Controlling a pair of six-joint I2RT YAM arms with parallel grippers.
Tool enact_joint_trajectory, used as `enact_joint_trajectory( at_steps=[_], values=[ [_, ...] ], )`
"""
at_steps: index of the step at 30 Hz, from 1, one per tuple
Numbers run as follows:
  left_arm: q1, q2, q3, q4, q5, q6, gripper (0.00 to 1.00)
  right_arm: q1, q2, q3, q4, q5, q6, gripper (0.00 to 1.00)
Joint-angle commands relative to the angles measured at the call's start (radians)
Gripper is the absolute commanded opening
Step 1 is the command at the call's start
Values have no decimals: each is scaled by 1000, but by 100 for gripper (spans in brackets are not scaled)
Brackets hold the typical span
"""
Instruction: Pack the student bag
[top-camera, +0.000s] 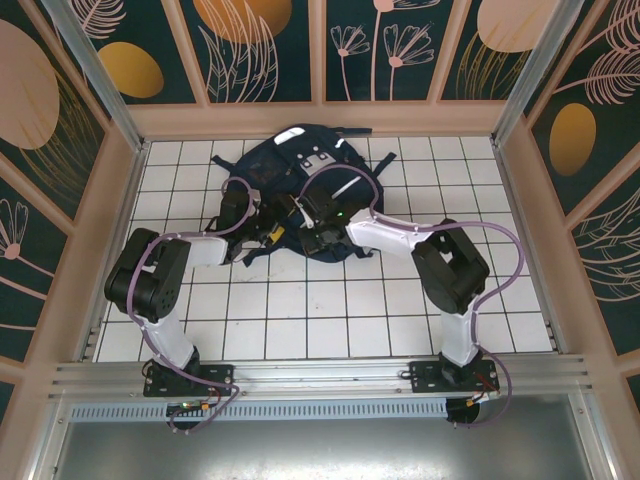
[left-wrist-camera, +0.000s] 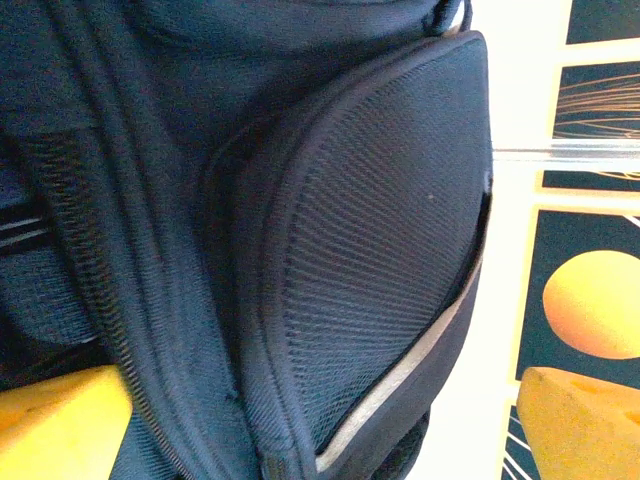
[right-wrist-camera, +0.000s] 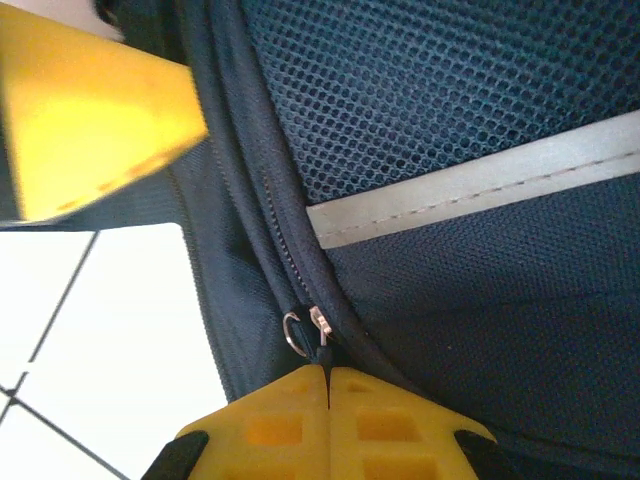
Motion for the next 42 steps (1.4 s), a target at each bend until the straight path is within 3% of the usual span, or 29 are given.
enact_joint_trajectory(
  at_steps=[1,3,6,12,14,21,26,29,33,39,42],
  values=[
    [-13,32,64,21,24,27,98,-32,-83,-14,120,-206,54,0],
    [-14,80,81,42,33,25,86,-48,-109,-28,134,-254,70,0],
    [-12,152,85,112,60,-11,51,-64,-158,-70,151,-287,90,0],
    [-13,174,92,166,67,-43,22,-82,-217,-147,162,-280,102,0],
    [-13,161,109,128,60,-22,0,-87,-212,-159,152,-265,95,0],
    [-13,127,136,47,38,23,0,-96,-192,-135,61,-112,26,0],
    [-14,126,111,111,66,-35,0,-95,-110,-54,-6,-97,-15,28],
    [-13,110,101,117,63,-46,0,-89,-77,-50,-12,-94,-16,37],
    [-13,99,100,120,58,-57,0,-86,-57,-65,3,-104,-7,38],
    [-13,96,98,165,76,-102,0,-72,-6,-47,8,7,-16,38],
    [-13,82,79,178,79,-114,0,-75,8,-26,50,1,-13,39]
  ],
)
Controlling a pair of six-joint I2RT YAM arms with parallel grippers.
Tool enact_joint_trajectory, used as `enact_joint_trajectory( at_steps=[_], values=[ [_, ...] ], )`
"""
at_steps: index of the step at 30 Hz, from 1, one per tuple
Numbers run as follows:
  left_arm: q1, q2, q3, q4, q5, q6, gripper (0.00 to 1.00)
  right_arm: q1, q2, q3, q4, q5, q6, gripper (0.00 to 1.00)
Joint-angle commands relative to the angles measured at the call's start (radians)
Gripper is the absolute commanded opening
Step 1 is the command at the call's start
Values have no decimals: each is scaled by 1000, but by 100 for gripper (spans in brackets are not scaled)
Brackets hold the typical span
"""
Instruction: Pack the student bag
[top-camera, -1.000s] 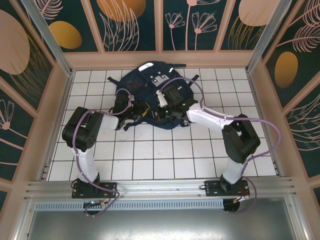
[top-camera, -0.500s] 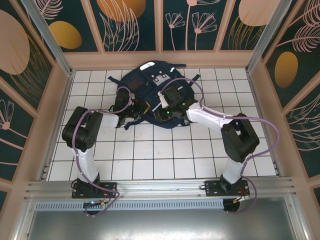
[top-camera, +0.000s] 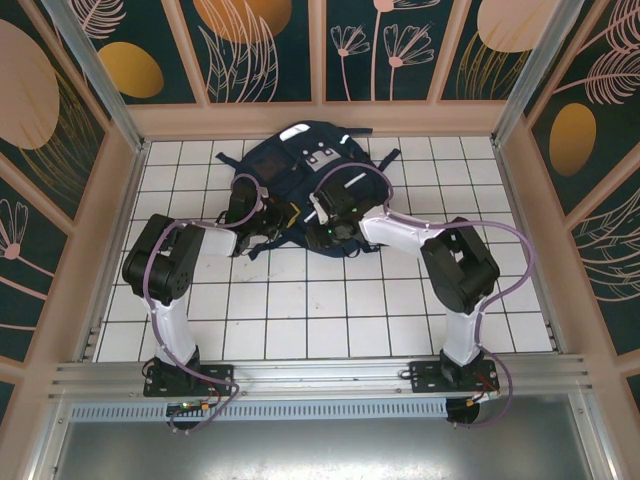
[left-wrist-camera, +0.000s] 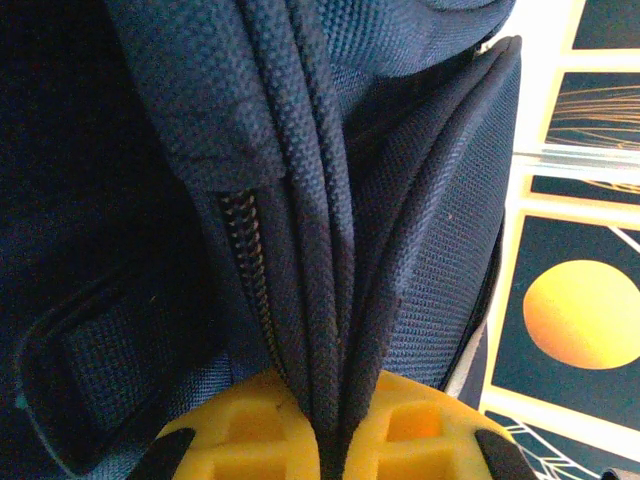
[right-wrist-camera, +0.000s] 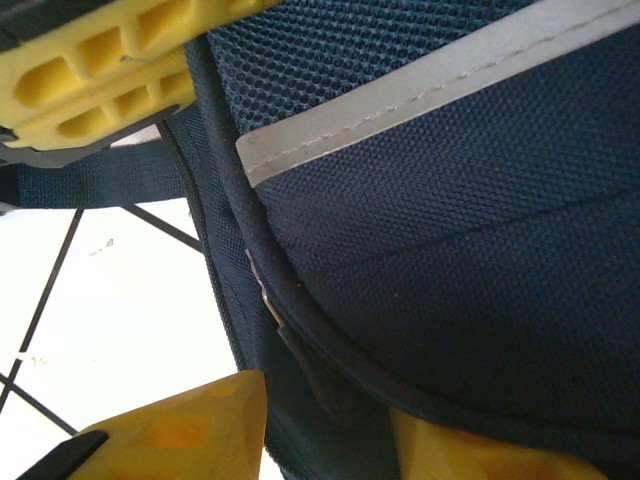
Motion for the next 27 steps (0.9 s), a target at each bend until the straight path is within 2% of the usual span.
enact_joint_trajectory(
  at_steps=[1,4,8,9,13,16,27],
  values=[
    [-7,-68,-17,108,35,-30,0,-4,37,40,44,48,-15,39],
    [-7,-82,-43,127,41,-45,0,-10,60,76,69,38,-11,35],
    [-7,-95,-58,127,41,-41,0,-33,68,88,78,-11,7,3],
    [-7,-95,-56,119,40,-37,0,-43,55,77,88,-35,19,0],
    [-7,-86,-56,116,43,-31,0,-89,-8,5,148,-138,62,0],
    [-5,-78,-45,89,40,-8,0,-114,-49,-28,139,-159,55,0],
    [71,-64,30,-116,57,156,0,-154,-122,-95,-75,33,-137,0]
  ],
)
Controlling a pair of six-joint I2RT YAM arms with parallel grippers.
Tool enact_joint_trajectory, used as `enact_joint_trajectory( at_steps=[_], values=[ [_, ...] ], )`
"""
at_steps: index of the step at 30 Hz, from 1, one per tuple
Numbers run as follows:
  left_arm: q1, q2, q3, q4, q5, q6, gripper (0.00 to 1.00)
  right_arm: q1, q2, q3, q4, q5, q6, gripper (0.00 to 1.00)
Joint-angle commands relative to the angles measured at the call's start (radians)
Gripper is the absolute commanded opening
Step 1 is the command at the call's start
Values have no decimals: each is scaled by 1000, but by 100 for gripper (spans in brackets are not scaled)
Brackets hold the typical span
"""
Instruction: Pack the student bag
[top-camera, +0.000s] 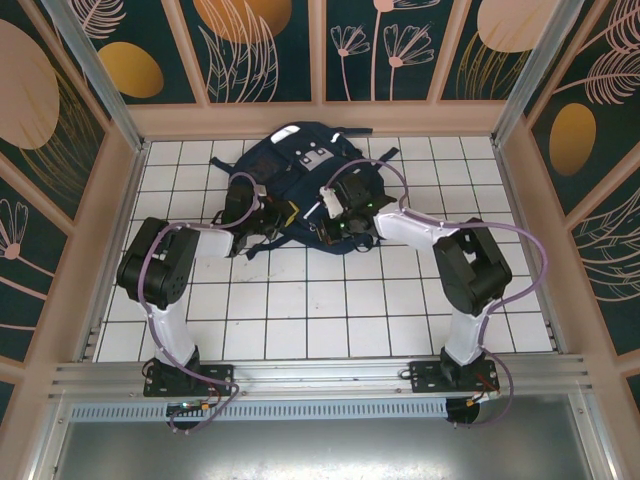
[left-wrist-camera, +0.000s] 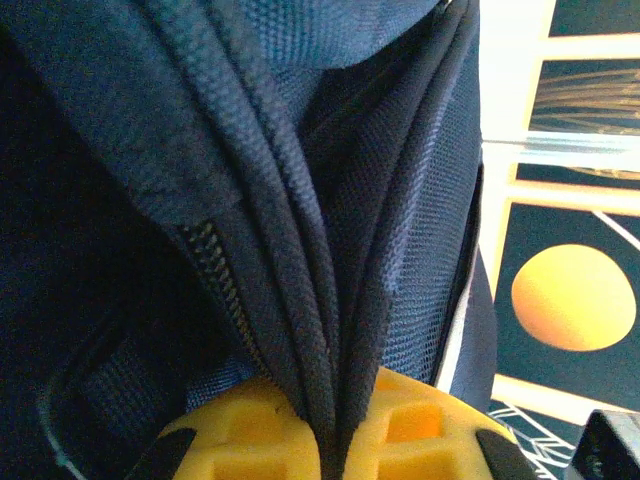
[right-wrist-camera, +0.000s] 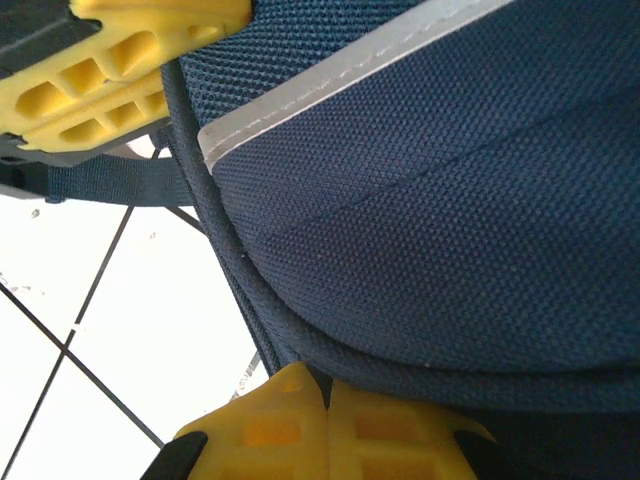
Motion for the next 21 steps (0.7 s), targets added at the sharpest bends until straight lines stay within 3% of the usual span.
enact_joint_trajectory(
  at_steps=[1,6,12,15,21],
  values=[
    [52,-25,38,-101,22,128,0,-70,-61,-36,-123,197,-55,0],
    [61,-17,40,-128,20,153,0,-83,-79,-24,-127,158,-47,0],
    [61,-11,-4,-36,51,92,0,-80,-29,23,-52,-65,4,0],
    [60,-28,-19,-17,55,75,0,-50,3,58,-40,-65,1,35],
    [57,-72,-21,-5,58,53,0,-22,72,127,-22,-38,5,41]
  ],
)
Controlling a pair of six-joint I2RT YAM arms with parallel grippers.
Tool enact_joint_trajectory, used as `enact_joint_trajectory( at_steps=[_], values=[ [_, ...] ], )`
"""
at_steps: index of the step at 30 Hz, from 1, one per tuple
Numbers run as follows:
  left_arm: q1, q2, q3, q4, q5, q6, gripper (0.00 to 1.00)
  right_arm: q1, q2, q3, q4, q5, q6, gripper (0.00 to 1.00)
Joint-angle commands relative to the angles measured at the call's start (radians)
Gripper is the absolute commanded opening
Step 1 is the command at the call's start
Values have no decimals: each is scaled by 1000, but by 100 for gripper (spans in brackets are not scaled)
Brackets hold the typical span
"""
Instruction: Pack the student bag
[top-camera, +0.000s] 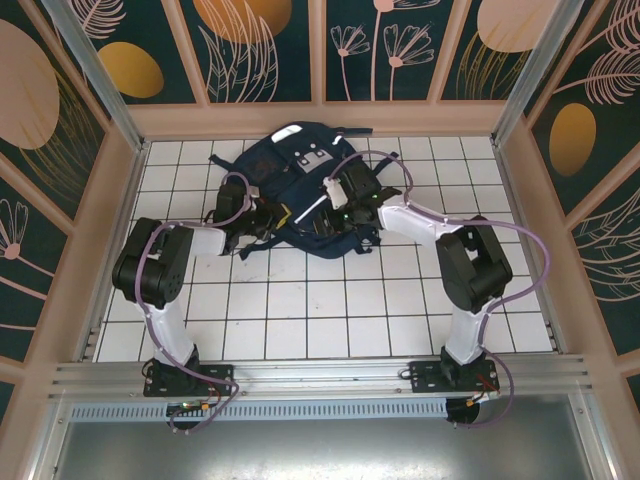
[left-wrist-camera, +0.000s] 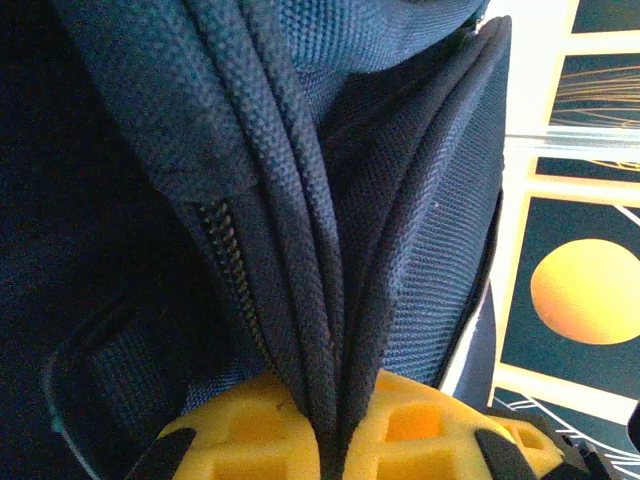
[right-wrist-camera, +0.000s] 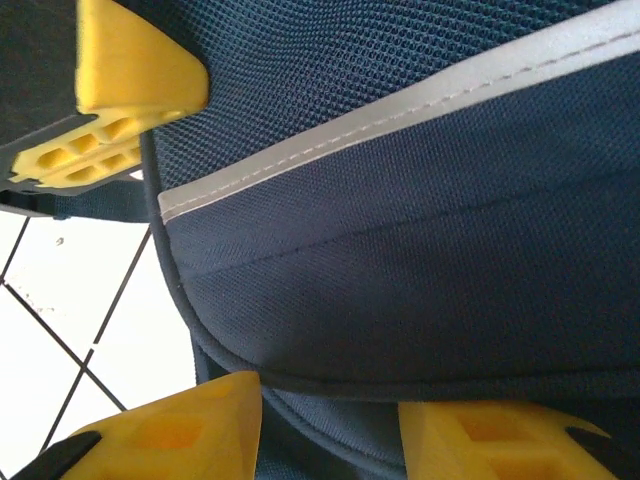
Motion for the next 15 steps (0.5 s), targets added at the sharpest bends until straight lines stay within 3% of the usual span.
enact_joint_trajectory(
  at_steps=[1,10,15],
  values=[
    [3,-65,-4,41,8,-14,0,17,50,57,8,22,16,41],
    [-5,-103,-16,89,12,-71,0,85,95,88,10,17,28,46],
    [-11,-95,-30,135,21,-119,0,100,58,90,28,-23,49,62]
  ],
)
